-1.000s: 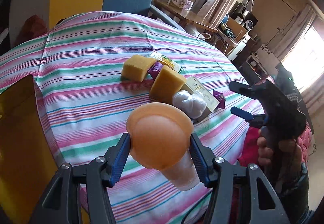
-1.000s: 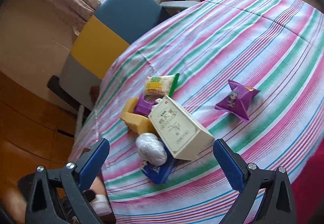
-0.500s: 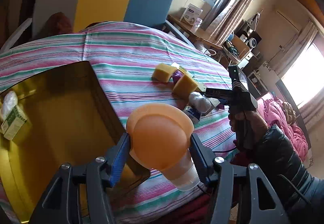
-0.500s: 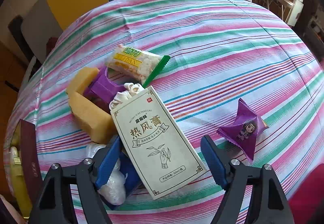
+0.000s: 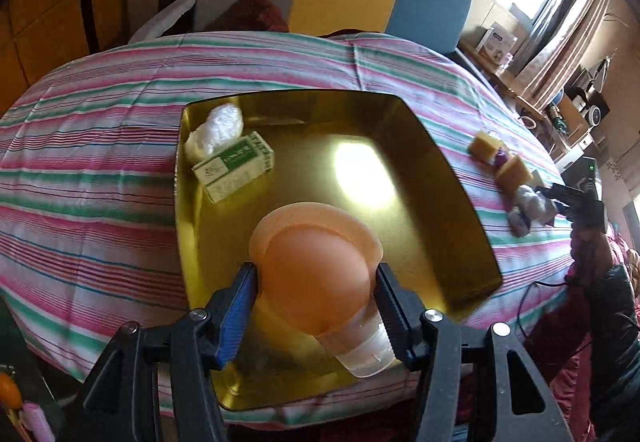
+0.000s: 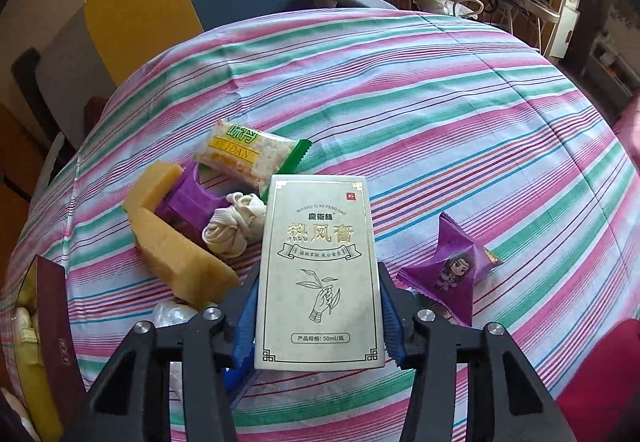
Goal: Organize objects
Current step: 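Lower the mushroom bottle into the tray and open the left gripper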
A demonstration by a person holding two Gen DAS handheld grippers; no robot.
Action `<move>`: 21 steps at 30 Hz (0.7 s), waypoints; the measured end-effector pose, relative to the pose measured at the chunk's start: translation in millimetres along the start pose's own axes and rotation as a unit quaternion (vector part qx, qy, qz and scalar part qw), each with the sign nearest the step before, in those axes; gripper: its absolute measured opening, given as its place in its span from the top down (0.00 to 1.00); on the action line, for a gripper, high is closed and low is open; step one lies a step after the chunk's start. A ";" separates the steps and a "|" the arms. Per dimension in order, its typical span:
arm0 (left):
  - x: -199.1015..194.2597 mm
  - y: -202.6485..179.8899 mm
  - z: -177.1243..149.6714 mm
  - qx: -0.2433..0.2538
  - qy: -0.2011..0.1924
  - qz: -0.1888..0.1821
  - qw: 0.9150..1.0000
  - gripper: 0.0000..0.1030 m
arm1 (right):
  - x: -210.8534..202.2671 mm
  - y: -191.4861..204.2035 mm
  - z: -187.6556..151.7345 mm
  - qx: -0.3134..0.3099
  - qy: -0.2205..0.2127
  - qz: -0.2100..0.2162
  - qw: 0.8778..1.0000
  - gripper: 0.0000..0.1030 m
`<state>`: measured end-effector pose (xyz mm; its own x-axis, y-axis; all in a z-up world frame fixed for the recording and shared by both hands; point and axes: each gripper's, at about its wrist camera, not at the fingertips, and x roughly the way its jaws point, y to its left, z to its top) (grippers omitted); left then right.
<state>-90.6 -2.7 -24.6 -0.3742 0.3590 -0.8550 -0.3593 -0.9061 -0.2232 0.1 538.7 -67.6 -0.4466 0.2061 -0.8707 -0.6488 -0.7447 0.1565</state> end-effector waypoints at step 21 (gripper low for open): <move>87.7 24.2 42.5 0.068 0.097 0.081 0.990 0.42 | -2.8 0.7 1.3 -0.004 -0.010 0.000 1.000 0.50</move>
<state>-168.4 16.4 -85.1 -0.2694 0.1492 -0.9514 -0.4246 -0.9051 -0.0217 0.2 538.4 -64.4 -0.4591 0.2176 -0.8613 -0.6430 -0.7504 0.1531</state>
